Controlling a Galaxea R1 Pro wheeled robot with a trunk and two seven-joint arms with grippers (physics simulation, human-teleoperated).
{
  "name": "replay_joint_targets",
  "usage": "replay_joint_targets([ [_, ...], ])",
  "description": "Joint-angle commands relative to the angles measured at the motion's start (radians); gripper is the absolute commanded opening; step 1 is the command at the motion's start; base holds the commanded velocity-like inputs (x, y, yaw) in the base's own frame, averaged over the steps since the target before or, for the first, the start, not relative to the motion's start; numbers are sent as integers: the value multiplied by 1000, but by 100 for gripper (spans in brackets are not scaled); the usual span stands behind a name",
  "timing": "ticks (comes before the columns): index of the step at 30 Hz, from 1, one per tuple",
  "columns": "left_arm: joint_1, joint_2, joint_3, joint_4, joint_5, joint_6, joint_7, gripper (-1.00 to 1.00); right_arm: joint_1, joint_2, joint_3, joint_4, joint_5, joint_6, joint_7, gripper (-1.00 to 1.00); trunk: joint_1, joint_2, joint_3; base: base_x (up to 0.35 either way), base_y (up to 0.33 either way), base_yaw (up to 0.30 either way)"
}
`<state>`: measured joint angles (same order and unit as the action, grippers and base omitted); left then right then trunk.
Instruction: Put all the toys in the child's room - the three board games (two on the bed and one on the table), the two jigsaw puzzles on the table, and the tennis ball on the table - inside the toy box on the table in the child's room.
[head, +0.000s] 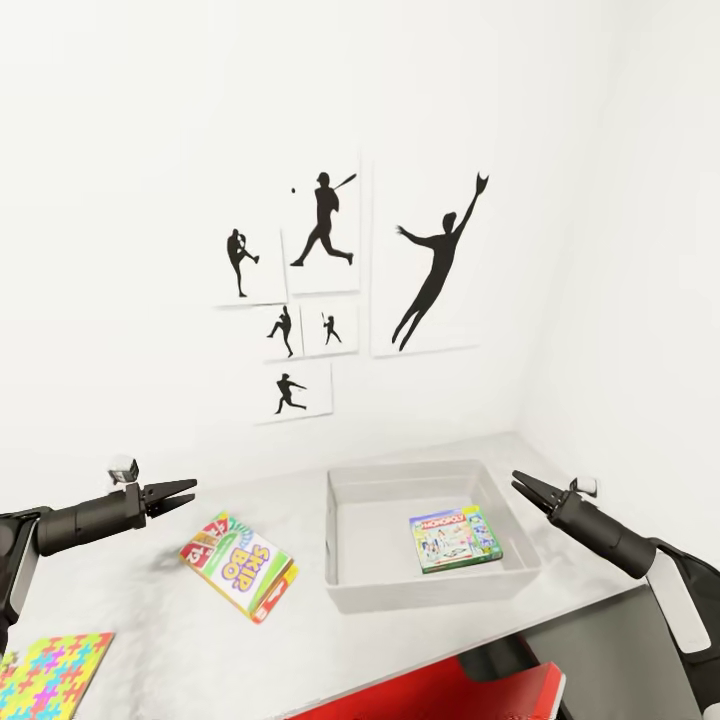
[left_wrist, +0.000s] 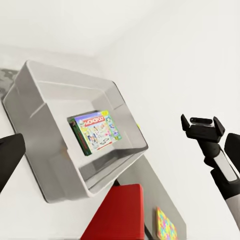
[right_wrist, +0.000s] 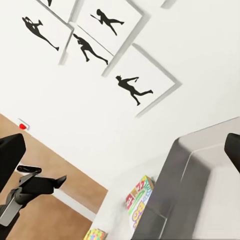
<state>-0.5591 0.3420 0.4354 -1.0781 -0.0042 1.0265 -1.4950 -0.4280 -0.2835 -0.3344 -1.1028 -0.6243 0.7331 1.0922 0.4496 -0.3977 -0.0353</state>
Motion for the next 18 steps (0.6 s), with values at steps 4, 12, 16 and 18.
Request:
replay_joint_targets([
  [4,-1,0,0,0,-1,11,-4,100,-1,0,0,0,-3,7,1,100,0,-2,-2,-173,79,0],
  [12,-1,0,-1,0,0,11,-4,100,0,1,0,1,-3,6,1,100,0,-2,-2,-218,111,0],
  [16,-1,0,-1,0,0,11,-4,100,0,1,0,1,-3,6,1,100,0,-2,-2,-237,123,0],
  [18,-1,0,-1,0,0,11,-4,100,0,1,0,1,-3,6,2,100,0,-2,-2,-240,125,0],
])
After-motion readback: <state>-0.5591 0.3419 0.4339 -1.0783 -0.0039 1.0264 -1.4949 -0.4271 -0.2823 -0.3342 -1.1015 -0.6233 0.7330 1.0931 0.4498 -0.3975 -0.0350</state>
